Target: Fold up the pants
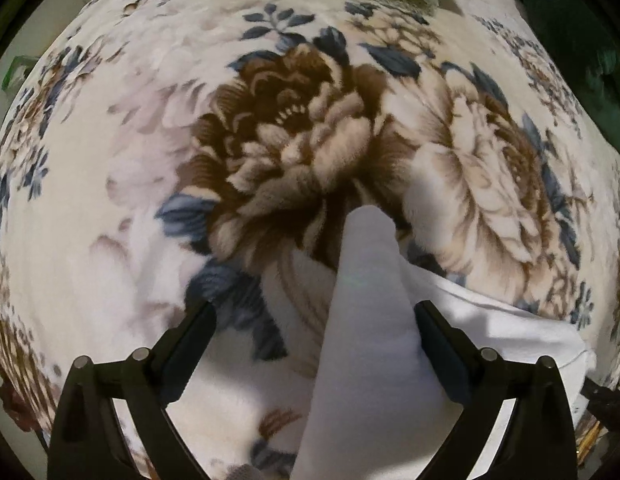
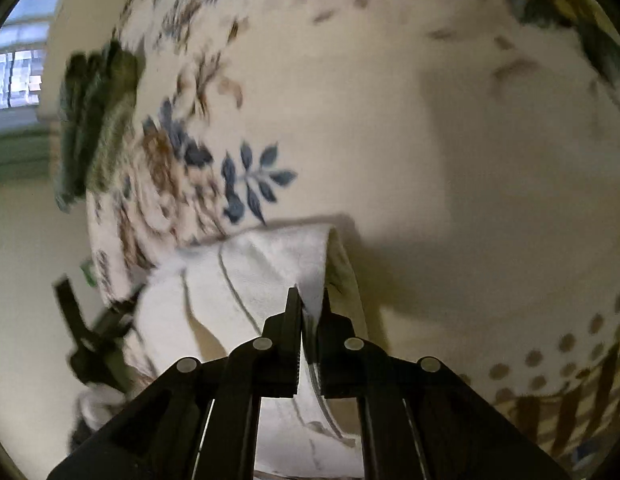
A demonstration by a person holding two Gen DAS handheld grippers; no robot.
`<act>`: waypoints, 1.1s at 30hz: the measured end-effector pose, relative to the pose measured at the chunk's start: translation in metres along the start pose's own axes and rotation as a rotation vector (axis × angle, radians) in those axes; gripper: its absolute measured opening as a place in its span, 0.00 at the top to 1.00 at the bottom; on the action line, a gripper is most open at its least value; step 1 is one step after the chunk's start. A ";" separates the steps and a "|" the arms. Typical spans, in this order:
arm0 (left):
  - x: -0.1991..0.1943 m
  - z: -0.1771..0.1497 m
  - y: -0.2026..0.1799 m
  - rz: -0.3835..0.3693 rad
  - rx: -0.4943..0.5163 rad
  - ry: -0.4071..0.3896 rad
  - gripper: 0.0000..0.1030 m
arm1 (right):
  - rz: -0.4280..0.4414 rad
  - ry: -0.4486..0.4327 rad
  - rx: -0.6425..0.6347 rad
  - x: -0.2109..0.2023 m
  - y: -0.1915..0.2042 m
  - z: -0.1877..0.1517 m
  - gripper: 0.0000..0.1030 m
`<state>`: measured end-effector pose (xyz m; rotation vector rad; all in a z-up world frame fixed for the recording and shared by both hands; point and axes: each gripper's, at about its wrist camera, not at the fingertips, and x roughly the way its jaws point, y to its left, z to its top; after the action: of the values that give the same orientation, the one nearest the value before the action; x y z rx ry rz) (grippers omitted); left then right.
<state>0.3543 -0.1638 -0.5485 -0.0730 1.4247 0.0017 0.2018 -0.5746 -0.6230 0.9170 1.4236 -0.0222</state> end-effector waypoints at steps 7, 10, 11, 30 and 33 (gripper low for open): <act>-0.070 -0.049 -0.004 -0.014 0.036 -0.103 0.02 | -0.075 -0.036 -0.020 -0.048 0.005 -0.027 0.51; -0.072 -0.087 -0.007 0.012 0.045 -0.082 0.02 | -0.055 -0.026 0.063 -0.066 -0.020 -0.065 0.51; -0.070 -0.098 -0.008 0.021 0.042 -0.068 0.02 | -0.024 -0.005 0.112 -0.065 -0.031 -0.079 0.51; -0.027 -0.166 -0.024 0.040 0.065 0.030 0.02 | -0.024 -0.030 0.239 -0.005 -0.036 -0.134 0.82; -0.021 -0.168 -0.017 -0.002 0.033 0.062 0.02 | -0.073 -0.065 0.204 -0.011 -0.029 -0.136 0.84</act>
<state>0.1857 -0.1890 -0.5515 -0.0476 1.4866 -0.0260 0.0719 -0.5253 -0.6122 1.0213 1.4111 -0.2532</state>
